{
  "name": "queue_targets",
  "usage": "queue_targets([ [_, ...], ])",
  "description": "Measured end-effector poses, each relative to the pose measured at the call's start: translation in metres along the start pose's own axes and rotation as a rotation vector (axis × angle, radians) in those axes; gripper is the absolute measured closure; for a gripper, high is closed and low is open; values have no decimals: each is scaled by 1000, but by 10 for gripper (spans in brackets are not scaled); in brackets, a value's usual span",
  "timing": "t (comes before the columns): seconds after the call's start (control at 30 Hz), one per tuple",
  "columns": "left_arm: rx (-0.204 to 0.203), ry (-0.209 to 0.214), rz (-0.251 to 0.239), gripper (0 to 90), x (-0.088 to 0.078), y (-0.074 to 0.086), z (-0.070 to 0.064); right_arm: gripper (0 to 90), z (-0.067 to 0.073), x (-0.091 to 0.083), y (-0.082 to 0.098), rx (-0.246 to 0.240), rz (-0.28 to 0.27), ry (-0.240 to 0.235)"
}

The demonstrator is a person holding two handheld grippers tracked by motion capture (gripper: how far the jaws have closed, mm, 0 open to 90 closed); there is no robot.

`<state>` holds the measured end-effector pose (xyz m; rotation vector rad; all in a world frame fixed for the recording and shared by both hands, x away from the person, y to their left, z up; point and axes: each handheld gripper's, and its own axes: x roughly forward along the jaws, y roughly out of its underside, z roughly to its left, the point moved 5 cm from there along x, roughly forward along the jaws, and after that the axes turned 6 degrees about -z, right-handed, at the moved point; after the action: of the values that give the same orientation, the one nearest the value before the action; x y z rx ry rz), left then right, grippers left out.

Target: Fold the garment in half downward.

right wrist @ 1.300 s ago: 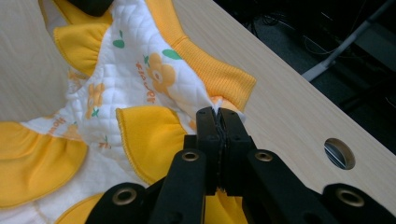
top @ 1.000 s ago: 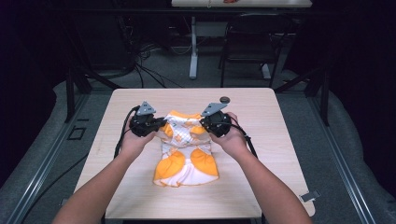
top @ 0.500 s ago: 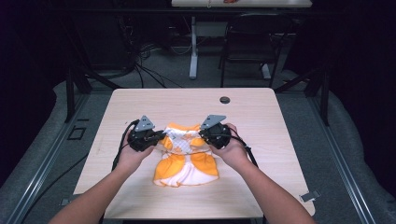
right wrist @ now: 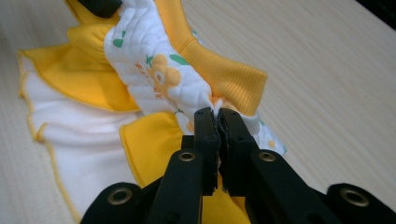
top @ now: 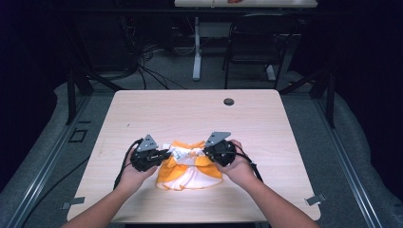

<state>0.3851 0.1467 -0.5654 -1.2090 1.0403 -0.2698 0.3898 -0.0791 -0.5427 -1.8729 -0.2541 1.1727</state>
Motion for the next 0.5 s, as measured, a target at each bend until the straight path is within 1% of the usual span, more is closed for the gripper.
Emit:
queue_targets([
  [0.07, -7, 14, 5, 808, -1, 5, -4, 850, 4, -2, 6, 5, 0, -7],
  [0.1, -7, 14, 5, 799, -1, 5, -4, 842, 6, -3, 8, 12, -2, -14],
  [0.17, -19, 34, 11, 765, -4, 10, -10, 822, 8, -6, 12, 18, -1, -23],
  [0.23, -15, 35, 12, 752, -5, 12, -12, 809, 9, -7, 14, 24, -2, -29],
  [0.27, -14, 34, 10, 721, -6, 12, -13, 769, 11, -9, 16, 38, -17, -37],
  [0.3, -14, 34, 10, 710, -6, 12, -13, 769, 11, -9, 16, 38, -17, -37],
  [0.33, -16, 34, 7, 683, -7, 10, -13, 689, 11, -10, 17, 43, -12, -49],
  [0.37, -16, 34, 7, 662, -7, 10, -13, 654, 11, -9, 18, 47, -12, -56],
  [0.4, -19, 37, 2, 662, -6, 8, -13, 654, 11, -9, 18, 47, -12, -56],
  [0.43, -9, 33, -4, 622, -7, 5, -13, 583, 8, -8, 18, 44, -13, -54],
  [0.47, -6, 36, -10, 605, -7, 2, -12, 561, 7, -7, 19, 49, -17, -53],
  [0.5, -6, 36, -10, 585, -7, 2, -12, 561, 7, -7, 19, 49, -17, -53],
])
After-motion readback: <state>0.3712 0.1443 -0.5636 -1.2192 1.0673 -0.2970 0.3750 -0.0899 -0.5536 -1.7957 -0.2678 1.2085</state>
